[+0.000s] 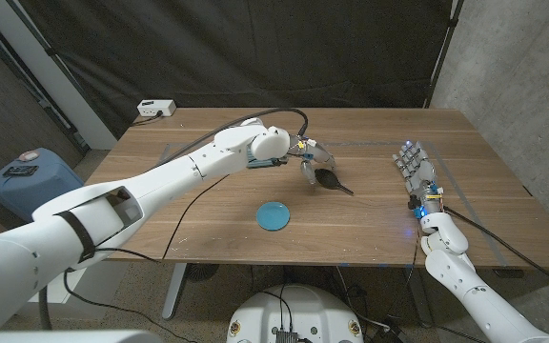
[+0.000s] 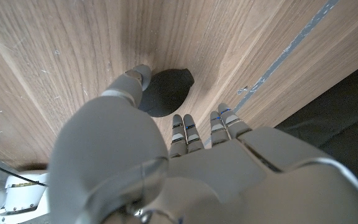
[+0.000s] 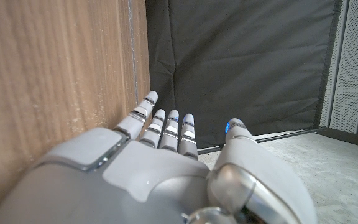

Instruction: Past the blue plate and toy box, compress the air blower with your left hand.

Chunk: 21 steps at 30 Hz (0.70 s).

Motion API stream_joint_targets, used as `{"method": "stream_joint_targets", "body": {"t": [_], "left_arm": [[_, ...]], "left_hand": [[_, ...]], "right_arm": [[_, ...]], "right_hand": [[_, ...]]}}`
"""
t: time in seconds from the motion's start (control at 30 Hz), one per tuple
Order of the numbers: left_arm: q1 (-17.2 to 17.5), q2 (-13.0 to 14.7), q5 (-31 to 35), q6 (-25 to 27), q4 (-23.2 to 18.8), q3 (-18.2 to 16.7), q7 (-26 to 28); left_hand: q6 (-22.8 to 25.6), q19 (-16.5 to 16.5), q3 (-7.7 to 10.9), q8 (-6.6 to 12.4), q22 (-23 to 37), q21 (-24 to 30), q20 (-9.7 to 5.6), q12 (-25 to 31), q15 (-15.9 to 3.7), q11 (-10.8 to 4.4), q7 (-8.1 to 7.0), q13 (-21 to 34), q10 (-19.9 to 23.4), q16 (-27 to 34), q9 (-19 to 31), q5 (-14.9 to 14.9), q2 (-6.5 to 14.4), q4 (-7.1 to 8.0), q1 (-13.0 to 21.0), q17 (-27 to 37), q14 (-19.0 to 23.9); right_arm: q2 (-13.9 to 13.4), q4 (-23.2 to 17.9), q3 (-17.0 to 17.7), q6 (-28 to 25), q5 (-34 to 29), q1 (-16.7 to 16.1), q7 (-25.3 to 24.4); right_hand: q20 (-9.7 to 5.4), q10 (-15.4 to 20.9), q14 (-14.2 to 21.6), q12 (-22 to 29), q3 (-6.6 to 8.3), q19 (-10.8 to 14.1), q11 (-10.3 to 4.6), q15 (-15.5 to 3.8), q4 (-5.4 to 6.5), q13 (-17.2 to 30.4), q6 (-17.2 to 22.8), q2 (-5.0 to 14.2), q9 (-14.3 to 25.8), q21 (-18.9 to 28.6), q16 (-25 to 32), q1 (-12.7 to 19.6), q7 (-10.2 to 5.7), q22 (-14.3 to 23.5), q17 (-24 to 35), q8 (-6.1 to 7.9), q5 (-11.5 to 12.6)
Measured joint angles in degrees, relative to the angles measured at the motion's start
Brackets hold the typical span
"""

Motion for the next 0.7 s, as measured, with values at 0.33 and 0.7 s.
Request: {"method": "stream_joint_targets", "body": {"t": [0.33, 0.7], "left_arm": [[0.04, -0.59, 0.57, -0.27, 1.21, 0.39, 1.93], [0.08, -1.38, 0.46, -0.64, 2.38, 0.86, 2.94]], "left_hand": [[0.88, 0.22, 0.00, 0.00, 0.00, 0.00, -0.22, 0.43, -0.41, 0.00, 0.26, 0.50, 0.63, 0.00, 0.27, 0.00, -0.20, 0.00, 0.20, 0.00, 1.03], [0.87, 0.31, -0.47, 0.00, 0.00, 0.00, -0.31, 0.88, -0.41, 0.00, 0.26, 0.79, 0.62, 0.00, 0.53, 0.00, -0.23, -0.01, 0.23, 0.00, 1.02]], "right_arm": [[0.35, 0.37, 0.19, -0.01, 0.40, 0.22, 0.67], [0.44, 0.20, 0.43, 0.00, 0.74, 0.00, 1.08]], "right_hand": [[0.00, 0.00, 0.00, 0.00, 0.00, 0.00, 0.00, 0.00, 0.00, 0.00, 0.00, 0.00, 0.00, 0.00, 0.00, 0.00, 0.00, 0.00, -0.20, 0.00, 0.00], [0.00, 0.00, 0.00, 0.00, -0.16, 0.00, 0.00, 0.00, -0.16, 0.00, 0.00, 0.00, 0.00, 0.00, 0.00, 0.00, 0.00, 0.00, -0.30, 0.00, 0.00]]}}
